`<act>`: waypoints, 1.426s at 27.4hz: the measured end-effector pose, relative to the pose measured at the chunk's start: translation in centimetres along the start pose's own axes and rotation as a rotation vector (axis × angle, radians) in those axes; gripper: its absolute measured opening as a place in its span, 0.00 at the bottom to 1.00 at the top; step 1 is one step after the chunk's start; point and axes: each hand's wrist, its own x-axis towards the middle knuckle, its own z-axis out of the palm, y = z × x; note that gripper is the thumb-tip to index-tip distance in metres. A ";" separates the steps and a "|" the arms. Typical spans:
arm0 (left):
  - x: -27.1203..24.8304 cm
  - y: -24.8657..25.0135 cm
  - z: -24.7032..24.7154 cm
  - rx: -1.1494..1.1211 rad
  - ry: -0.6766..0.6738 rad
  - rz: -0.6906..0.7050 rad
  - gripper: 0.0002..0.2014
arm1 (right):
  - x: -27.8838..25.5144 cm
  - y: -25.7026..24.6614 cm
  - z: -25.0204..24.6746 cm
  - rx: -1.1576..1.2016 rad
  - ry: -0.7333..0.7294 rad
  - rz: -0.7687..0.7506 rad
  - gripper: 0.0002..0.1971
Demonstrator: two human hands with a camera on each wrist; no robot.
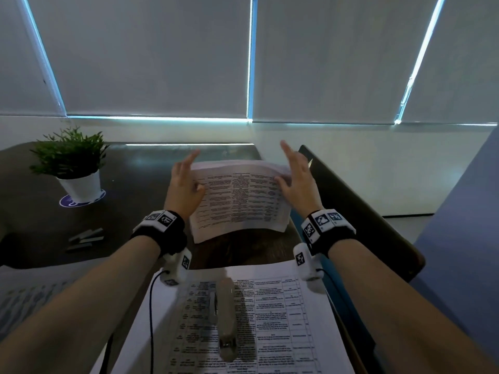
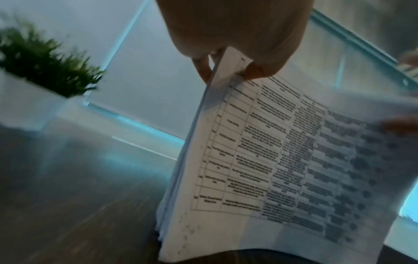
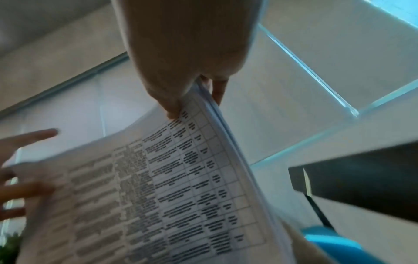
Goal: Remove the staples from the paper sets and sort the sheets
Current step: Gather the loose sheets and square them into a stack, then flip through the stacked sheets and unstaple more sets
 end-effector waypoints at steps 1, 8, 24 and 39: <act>0.1 0.3 0.0 0.051 -0.007 0.007 0.34 | 0.3 -0.1 0.0 -0.132 -0.049 -0.069 0.34; 1.0 0.6 -0.4 -0.091 -0.044 -0.124 0.18 | 1.1 0.6 -0.9 -0.433 -0.181 -0.030 0.27; 2.0 0.7 -0.3 -0.555 0.223 -0.274 0.16 | 1.5 -1.8 -2.4 0.621 0.104 0.390 0.20; 0.0 0.8 1.2 -0.606 0.083 -0.532 0.19 | -1.8 0.1 0.2 0.818 -0.162 0.730 0.17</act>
